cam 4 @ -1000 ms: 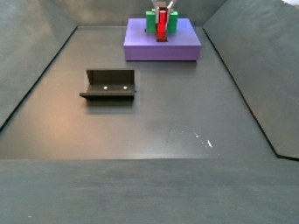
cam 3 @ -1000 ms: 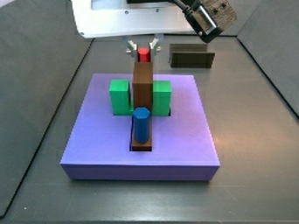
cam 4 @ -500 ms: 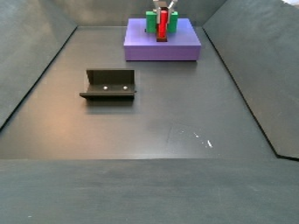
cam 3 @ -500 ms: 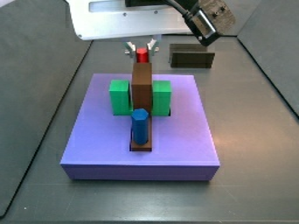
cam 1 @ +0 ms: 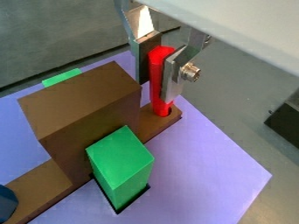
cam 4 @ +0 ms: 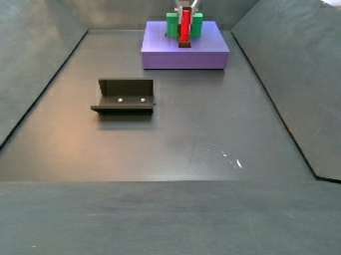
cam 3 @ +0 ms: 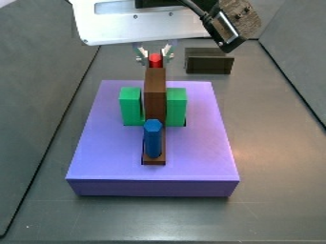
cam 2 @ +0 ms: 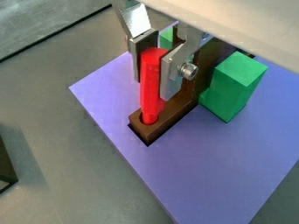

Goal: Pick up the red object. Move up. Place the red object on the fixture. Regrasp the red object. Move to above the board. Insert the red object.
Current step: Insert the red object.

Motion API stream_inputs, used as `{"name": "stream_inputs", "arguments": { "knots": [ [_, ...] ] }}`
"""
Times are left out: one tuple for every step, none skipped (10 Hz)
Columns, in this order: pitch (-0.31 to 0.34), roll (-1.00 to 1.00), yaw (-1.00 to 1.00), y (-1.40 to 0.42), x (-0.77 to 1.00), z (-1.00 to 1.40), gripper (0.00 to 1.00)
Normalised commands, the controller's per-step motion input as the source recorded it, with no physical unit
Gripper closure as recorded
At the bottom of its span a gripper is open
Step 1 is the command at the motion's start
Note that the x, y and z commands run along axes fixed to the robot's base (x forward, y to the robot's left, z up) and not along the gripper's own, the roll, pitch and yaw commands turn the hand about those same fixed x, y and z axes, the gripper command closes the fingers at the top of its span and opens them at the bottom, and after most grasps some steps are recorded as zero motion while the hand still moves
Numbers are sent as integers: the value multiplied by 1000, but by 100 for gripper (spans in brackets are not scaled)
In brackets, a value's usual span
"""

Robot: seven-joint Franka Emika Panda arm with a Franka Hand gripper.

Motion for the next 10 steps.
{"name": "stream_inputs", "arguments": {
  "knots": [
    [0,64,-263,0,337,-154,100],
    [0,0,-274,80,240,-337,100],
    [-19,0,-226,120,171,-471,100],
    [-67,-217,-177,263,114,-557,100],
    [-80,-304,-137,249,86,-514,100],
    [-84,-320,-160,257,80,-480,100],
    [-83,-340,-183,266,69,-443,100],
    [-96,-363,-220,249,20,-394,100],
    [-106,-230,-131,9,9,-643,100],
    [-99,-239,-123,0,26,-629,100]
  ]
}}
